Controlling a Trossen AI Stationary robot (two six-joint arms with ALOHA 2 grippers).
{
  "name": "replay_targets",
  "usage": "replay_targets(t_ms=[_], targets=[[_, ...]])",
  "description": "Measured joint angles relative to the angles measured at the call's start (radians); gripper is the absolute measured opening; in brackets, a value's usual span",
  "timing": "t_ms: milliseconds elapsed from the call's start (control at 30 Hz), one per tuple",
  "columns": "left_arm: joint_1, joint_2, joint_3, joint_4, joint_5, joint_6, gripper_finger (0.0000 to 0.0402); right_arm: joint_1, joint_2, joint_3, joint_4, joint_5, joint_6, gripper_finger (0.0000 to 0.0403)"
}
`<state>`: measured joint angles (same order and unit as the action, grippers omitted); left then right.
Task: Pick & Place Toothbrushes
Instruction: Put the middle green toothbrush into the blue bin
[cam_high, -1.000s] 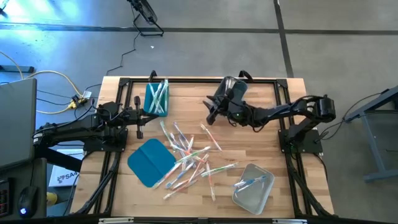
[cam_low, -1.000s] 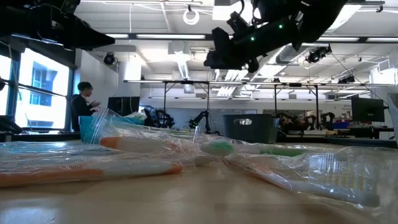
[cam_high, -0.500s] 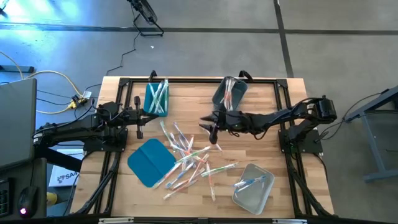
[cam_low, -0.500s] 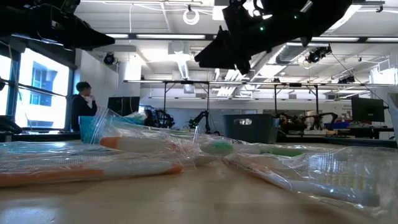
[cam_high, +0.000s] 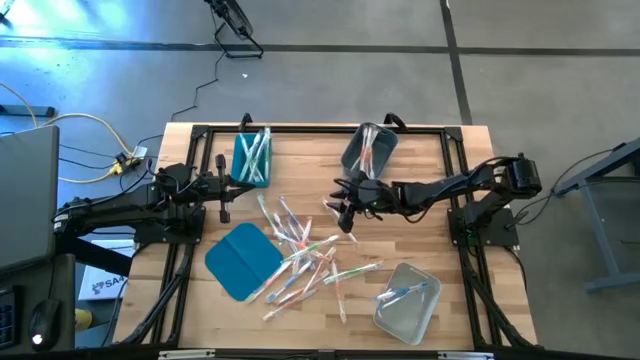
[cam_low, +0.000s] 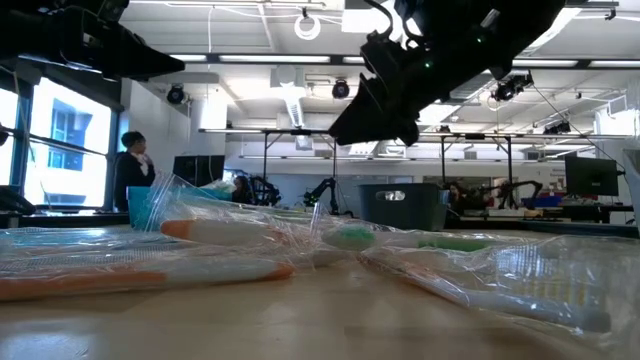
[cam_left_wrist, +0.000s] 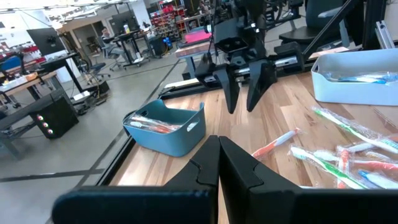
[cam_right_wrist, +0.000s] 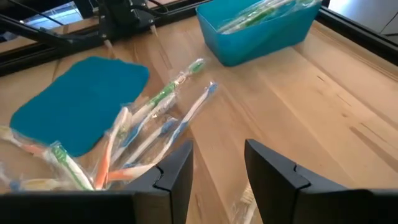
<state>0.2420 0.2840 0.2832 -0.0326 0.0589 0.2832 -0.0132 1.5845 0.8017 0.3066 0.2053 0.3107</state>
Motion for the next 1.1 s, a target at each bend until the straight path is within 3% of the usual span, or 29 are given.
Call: replay_targets(t_ms=[300,567,867,1100], targets=[[0.0,0.0,0.0,0.0,0.0,0.0,0.0,0.0,0.0,0.0,0.02,0.0,-0.001,0.0137],[0.0,0.0,0.0,0.0,0.0,0.0,0.0,-0.002,0.0,0.039,0.023,-0.107,-0.02,0.0136],[0.0,0.0,0.0,0.0,0.0,0.0,0.0,0.0,-0.001,0.283,-0.281,-0.131,-0.167,0.0113],[0.0,0.0,0.0,0.0,0.0,0.0,0.0,0.002,0.0,0.321,-0.421,-0.217,-0.177,0.0116]])
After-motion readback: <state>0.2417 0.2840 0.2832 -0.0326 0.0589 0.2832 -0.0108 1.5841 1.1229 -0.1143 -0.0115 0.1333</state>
